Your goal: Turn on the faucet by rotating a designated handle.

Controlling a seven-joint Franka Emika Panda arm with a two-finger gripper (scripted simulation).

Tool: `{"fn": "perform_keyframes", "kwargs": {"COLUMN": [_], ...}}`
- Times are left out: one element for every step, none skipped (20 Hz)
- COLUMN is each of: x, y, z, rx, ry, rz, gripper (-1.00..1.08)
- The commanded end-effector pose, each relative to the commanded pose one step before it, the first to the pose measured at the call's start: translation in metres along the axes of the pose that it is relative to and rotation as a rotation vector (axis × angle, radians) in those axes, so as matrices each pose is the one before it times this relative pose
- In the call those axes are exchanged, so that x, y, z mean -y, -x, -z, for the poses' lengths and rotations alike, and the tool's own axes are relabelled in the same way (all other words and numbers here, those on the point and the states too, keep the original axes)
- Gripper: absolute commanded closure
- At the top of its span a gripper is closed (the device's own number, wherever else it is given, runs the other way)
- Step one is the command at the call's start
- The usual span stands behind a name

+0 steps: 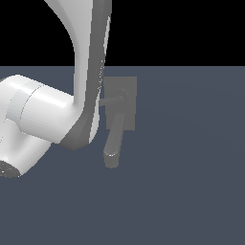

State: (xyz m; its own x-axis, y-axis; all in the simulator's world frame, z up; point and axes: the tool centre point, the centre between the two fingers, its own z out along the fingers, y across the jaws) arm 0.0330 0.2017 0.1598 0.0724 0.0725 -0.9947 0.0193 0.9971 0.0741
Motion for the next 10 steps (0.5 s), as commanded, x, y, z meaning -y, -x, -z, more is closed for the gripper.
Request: {"fn": "perform_keyframes", "kwargs": {"x": [0.00953, 0.00304, 0.00272, 0.00222, 0.00158, 0.00089, 0.00016, -0.00057, -0.00065, 0.00027], "y": [-0.01835, -0.00549, -0.00468, -0.00384, -0.00296, -0.00216, -0.00139, -0.00075, 0.00013, 0.00066], "z": [0.00348, 0.00091, 0.00074, 0.00059, 0.00048, 0.00039, 0.00034, 0.00029, 0.00010, -0.00023], "rx": [-0.03758, -0.01120, -0.00951, -0.00781, -0.00606, -0.00447, -0.00299, -0.00172, 0.00012, 0.00150], "ry": [-0.00497, -0.00216, -0.00206, -0.00171, -0.00115, -0.00048, 0.00030, 0.00109, 0.00090, -0.00064], "rz": [0.02144, 0.00599, 0.00509, 0.00413, 0.00310, 0.00214, 0.00121, 0.00038, -0.00036, -0.00043], "gripper": [1.08, 1.08, 1.08, 1.08, 1.08, 1.08, 1.08, 1.08, 1.08, 1.08]}}
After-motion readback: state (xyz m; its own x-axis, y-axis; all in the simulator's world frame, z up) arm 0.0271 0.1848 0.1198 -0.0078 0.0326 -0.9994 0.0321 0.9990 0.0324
